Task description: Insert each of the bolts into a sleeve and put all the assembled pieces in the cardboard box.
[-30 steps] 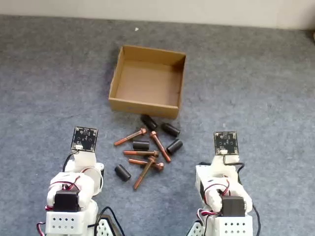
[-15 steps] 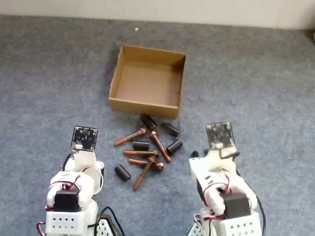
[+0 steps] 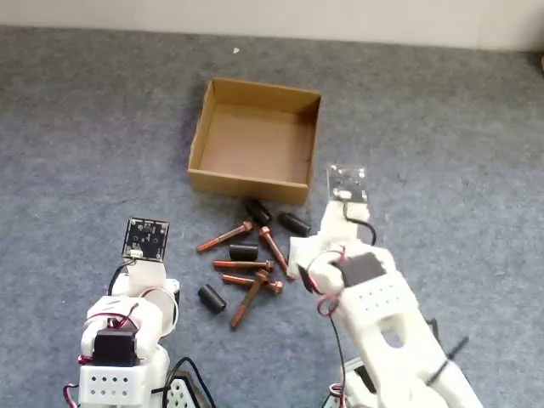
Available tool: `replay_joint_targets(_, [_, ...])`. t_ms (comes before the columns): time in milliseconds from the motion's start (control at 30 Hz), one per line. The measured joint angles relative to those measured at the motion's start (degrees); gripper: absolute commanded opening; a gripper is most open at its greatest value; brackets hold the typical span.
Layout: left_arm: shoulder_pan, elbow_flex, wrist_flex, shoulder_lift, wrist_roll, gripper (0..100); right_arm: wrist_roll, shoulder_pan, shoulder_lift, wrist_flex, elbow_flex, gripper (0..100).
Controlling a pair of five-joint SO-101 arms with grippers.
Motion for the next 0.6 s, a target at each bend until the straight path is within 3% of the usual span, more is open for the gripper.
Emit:
replay_joint_targets(233, [0.0, 0.0, -0.09, 0.0, 0.0, 1, -5.8, 0.0, 15.12, -2.64, -5.54, 16.6])
replay_joint_targets(600, [0.0, 0.0, -0.09, 0.0, 0.0, 1, -12.04, 0.0, 32.79, -0.62, -19.16, 16.6])
